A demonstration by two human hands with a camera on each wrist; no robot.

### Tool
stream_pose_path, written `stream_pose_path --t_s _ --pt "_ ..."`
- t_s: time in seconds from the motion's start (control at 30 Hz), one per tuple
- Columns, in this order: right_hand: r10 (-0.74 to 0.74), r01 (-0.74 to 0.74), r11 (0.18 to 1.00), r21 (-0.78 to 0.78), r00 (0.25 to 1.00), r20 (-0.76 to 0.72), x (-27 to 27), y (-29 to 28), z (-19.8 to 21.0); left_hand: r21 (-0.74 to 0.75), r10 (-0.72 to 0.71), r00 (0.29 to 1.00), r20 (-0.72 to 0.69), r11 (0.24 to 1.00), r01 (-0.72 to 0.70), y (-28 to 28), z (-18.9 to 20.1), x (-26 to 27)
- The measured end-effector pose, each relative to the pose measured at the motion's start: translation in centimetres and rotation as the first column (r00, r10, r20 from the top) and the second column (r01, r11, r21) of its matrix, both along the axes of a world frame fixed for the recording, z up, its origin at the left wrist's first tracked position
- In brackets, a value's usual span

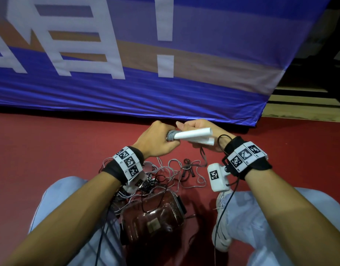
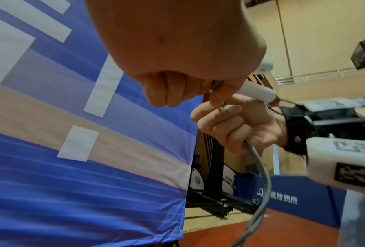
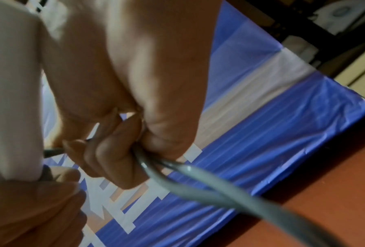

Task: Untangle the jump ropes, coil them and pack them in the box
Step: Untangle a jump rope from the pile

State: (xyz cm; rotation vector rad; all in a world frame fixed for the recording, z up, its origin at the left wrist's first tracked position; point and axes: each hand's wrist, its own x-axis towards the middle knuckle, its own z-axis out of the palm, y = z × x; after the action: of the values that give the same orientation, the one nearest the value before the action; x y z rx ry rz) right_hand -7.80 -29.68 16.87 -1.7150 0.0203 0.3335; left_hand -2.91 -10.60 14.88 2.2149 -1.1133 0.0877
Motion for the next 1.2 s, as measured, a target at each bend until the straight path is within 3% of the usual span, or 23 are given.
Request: stream_pose_path --t_s 0.1,0.23,0.37,0.47,0.53,0.6,0.73,0.9,1.03,1.2 --pt "-0.077 0.094 0.961 0.261 0.994 -0.076 0.0 0.6 -0.8 -0.065 0.070 0.996 -0.054 0.995 -0.074 0.3 0.2 0.3" --pt "-0.201 0.209 0.956 0.208 0.978 -0.060 0.2 2.6 -1.8 -0.038 0.162 0.978 -0.135 0.985 -0.168 0.4 -0.1 0.6" --pt "-0.255 0.255 0.967 -0.020 0.967 0.000 0.5 3.1 -3.0 0.062 0.247 0.949 -0.195 0.969 -0.239 0.2 -0.7 1.0" --pt "-0.258 0.290 0.924 -0.250 0.954 0.155 0.2 4.2 -3.6 0.107 0.356 0.916 -0.186 0.934 -0.341 0.2 -0.9 1.5" --pt "-0.179 0.274 0.880 -0.388 0.948 0.263 -0.1 4.9 -3.9 0.153 0.435 0.883 -0.177 0.898 -0.412 0.4 -1.1 2.1" --pt "-0.049 0.175 0.848 -0.501 0.966 0.255 -0.4 5.3 -4.0 0.232 0.481 0.857 -0.186 0.869 -0.438 0.5 -1.6 2.7" --pt "0.049 0.052 0.807 -0.589 0.987 0.155 -0.7 5.0 -3.5 0.332 0.484 0.862 -0.149 0.846 -0.418 0.2 -2.5 2.2" --pt "0.093 0.068 0.805 -0.589 0.967 0.239 -0.8 3.9 -2.5 0.402 0.470 0.874 -0.126 0.829 -0.388 -0.4 -2.8 1.2" --pt "0.142 0.044 0.753 -0.656 0.963 0.228 -1.6 3.6 -3.7 0.498 0.395 0.914 -0.095 0.814 -0.300 -0.9 -3.6 0.2" --pt "0.117 0.133 0.731 -0.670 0.942 0.315 -1.9 3.2 -3.9 0.508 0.321 0.946 -0.043 0.823 -0.256 -0.9 -3.4 0.2"
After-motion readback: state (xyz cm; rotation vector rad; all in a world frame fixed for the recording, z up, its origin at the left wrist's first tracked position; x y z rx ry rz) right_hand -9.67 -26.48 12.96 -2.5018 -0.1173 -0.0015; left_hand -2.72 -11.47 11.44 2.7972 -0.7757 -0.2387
